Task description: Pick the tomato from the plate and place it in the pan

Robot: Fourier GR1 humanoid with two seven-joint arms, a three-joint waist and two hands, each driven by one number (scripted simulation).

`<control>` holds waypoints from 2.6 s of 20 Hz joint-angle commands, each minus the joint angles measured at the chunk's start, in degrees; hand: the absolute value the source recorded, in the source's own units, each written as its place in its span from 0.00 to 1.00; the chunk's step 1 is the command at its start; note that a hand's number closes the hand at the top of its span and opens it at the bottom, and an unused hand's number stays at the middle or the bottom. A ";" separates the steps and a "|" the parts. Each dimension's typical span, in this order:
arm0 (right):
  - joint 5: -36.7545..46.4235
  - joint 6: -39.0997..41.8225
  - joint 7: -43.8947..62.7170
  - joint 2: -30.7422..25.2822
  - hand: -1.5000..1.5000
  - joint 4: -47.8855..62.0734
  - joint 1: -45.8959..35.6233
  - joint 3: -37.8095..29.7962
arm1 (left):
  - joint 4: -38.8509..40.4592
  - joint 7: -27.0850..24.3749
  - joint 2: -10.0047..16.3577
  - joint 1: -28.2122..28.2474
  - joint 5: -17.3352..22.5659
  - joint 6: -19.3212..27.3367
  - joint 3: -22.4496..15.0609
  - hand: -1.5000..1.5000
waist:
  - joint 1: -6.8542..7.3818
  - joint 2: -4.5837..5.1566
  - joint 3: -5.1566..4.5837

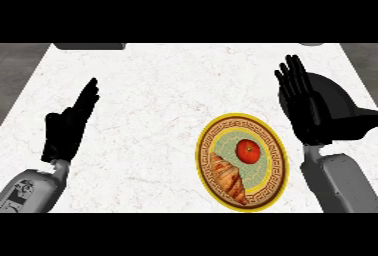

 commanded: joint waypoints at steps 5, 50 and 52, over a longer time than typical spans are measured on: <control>21.86 -2.96 7.87 -10.02 1.00 6.24 -9.47 11.60 | -2.85 0.78 -7.91 1.87 7.92 -4.41 -1.59 0.50 | 2.02 1.14 -0.57; 61.97 46.65 79.24 15.03 0.00 31.79 -24.21 40.58 | -4.47 0.80 -10.18 8.84 13.01 -11.83 1.48 0.50 | 0.06 0.61 -0.07; 63.75 47.83 79.39 15.03 0.00 32.57 -25.26 41.12 | -4.26 -0.30 -11.18 9.48 12.34 -10.86 1.43 0.50 | 0.14 0.56 -0.08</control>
